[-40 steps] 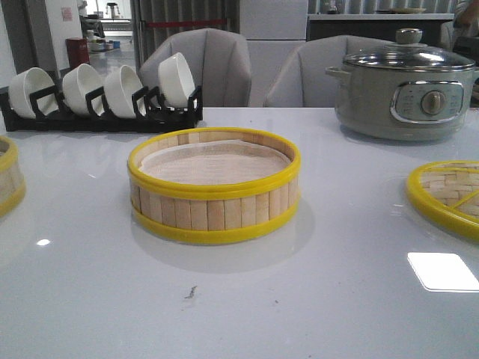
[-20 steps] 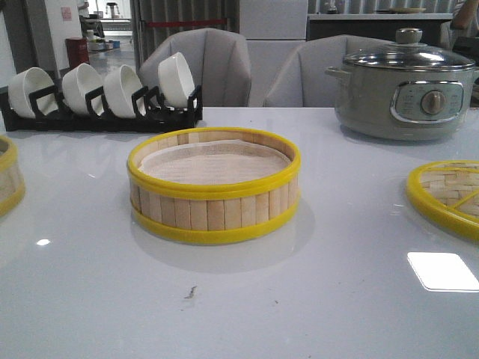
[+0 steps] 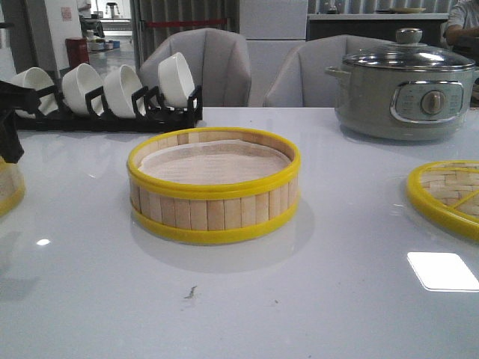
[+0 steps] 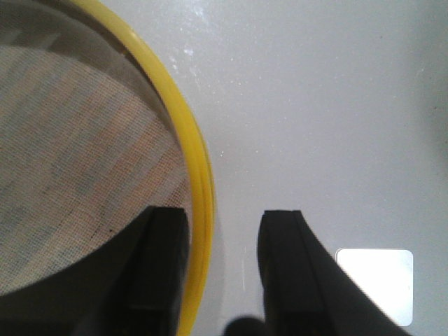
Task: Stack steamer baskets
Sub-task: 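Grasp the basket rim with the left gripper and lift it, then lower the held basket onto the centre steamer basket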
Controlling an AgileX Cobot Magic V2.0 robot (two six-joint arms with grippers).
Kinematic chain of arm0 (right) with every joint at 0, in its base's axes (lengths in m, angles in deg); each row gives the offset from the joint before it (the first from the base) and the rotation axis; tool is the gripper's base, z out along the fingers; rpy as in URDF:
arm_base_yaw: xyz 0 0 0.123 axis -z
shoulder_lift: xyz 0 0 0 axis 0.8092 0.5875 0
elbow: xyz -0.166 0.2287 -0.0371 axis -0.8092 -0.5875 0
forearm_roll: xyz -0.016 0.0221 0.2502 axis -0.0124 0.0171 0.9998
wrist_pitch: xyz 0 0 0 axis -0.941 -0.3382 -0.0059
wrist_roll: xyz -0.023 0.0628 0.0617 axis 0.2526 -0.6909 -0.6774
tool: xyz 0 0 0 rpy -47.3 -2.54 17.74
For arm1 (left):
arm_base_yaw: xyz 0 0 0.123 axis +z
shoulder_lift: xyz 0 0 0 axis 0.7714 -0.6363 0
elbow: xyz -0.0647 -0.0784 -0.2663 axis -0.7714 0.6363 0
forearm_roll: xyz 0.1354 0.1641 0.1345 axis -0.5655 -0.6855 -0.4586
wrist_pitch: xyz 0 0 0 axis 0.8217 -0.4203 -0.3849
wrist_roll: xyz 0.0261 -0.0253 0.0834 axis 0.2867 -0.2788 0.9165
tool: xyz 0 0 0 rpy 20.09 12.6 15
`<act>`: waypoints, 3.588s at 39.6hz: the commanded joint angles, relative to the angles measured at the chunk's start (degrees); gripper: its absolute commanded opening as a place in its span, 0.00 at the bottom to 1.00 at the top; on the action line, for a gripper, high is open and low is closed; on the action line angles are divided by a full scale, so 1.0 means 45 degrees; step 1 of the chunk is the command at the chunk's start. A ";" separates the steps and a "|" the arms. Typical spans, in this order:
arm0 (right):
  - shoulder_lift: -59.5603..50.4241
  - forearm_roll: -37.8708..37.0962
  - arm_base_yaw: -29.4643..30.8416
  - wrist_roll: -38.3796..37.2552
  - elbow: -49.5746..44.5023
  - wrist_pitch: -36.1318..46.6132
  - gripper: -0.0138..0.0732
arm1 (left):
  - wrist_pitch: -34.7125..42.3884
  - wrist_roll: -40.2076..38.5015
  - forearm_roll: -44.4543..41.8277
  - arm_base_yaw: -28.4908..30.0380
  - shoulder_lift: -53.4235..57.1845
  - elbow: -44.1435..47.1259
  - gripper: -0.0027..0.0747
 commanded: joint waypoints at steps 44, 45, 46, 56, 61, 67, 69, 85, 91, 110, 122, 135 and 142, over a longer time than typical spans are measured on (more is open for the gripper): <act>-0.0098 0.0074 0.0017 -0.0028 0.0530 0.0966 0.60 | -0.1345 -0.0156 0.0033 -0.1663 0.0287 -0.4097 0.15; -0.0098 0.0074 0.0017 -0.0028 0.0530 0.0966 0.60 | -0.1447 -0.0179 0.0033 -0.1783 0.0287 -0.4382 0.15; -0.0098 0.0086 0.0017 -0.0028 0.0530 0.0966 0.60 | -0.1570 -0.0175 0.0033 -0.2105 0.0287 -0.4580 0.15; -0.0098 0.0163 0.0017 -0.0028 0.0530 0.0966 0.60 | -0.1951 -0.0207 0.0055 -0.4723 0.0287 -0.5851 0.15; -0.0098 0.0163 0.0017 -0.0028 0.0530 0.0966 0.60 | -0.1672 -0.0207 0.0055 -0.5948 0.0101 -0.5903 0.15; -0.0098 0.0163 0.0017 -0.0028 0.0530 0.0966 0.60 | -0.0675 -0.0207 0.0055 -0.7186 -0.0417 -0.5930 0.15; -0.0098 0.0175 0.0017 -0.0028 0.0530 0.0966 0.60 | -0.0438 -0.0207 0.0055 -0.7472 -0.0625 -0.5991 0.15; -0.0098 0.0196 0.0017 -0.0028 0.0530 0.0895 0.60 | -0.0973 -0.0207 0.0326 -0.8480 -0.2462 -0.7746 0.15; -0.0098 0.0196 0.0017 -0.0028 0.0530 0.0774 0.60 | -0.1023 -0.0234 0.0393 -0.8627 -0.2489 -0.7821 0.15; -0.0098 0.0196 0.0017 -0.0028 0.0530 0.0563 0.60 | -0.2336 -0.0260 0.0652 -0.8669 -0.2489 -0.7821 0.15; -0.0098 0.0196 0.0017 -0.0028 0.0530 0.0563 0.60 | -0.2755 -0.0538 0.0652 -0.8669 -0.2489 -0.7821 0.15; -0.0098 0.0196 0.0017 -0.0028 0.0530 0.0563 0.60 | -0.2980 -0.0570 0.0652 -0.8669 -0.2413 -0.7941 0.15; -0.0098 0.0196 0.0017 -0.0028 0.0530 0.0563 0.60 | -0.2842 -0.0570 0.0652 -0.8669 -0.2413 -0.7941 0.15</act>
